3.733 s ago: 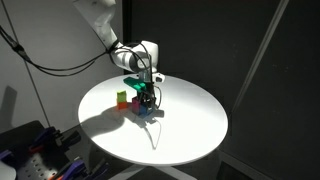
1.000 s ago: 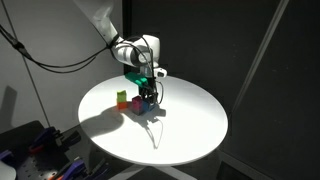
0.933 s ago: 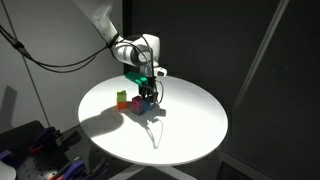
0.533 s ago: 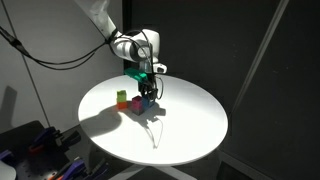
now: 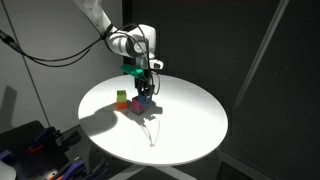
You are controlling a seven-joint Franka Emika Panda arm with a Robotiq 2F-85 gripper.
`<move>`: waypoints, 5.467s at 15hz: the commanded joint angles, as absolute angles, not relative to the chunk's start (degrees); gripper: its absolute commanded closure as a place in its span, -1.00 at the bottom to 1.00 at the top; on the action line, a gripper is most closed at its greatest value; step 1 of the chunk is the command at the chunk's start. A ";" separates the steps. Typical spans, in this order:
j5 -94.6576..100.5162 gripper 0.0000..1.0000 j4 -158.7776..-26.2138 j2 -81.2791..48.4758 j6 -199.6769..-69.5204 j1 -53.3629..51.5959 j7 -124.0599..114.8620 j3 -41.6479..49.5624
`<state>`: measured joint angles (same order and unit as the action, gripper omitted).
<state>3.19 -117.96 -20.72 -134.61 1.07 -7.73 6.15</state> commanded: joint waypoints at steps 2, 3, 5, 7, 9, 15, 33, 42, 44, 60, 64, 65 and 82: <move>4.40 0.32 -120.27 -17.98 -133.98 0.39 -8.20 5.63; 4.39 0.32 -120.41 -17.90 -133.97 0.29 -8.08 5.53; 4.59 0.32 -120.56 -17.73 -133.79 0.03 -7.80 5.32; 4.59 0.32 -120.70 -17.50 -133.61 -0.15 -7.72 5.14; 4.63 0.32 -120.73 -17.24 -133.23 -0.31 -8.01 5.04; 4.31 0.32 -120.49 -15.39 -129.26 -0.45 -8.15 4.56; 3.57 0.32 -119.71 -15.67 -128.72 -0.09 -7.68 3.91; 3.09 0.32 -119.94 -13.68 -130.91 0.11 -5.86 3.22; 2.99 0.32 -120.26 -13.32 -131.98 0.09 -4.81 2.89; 3.95 0.32 -120.10 -12.67 -130.77 -0.74 -3.56 1.14; 4.50 0.32 -119.92 -12.27 -128.33 -1.17 -4.35 1.03; 4.44 0.32 -119.95 -12.10 -127.79 -1.24 -4.33 0.97; 6.94 0.32 -120.96 -13.23 -128.57 -2.43 -4.50 0.52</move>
<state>5.30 -120.42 -13.43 -128.61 -2.30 -4.18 0.50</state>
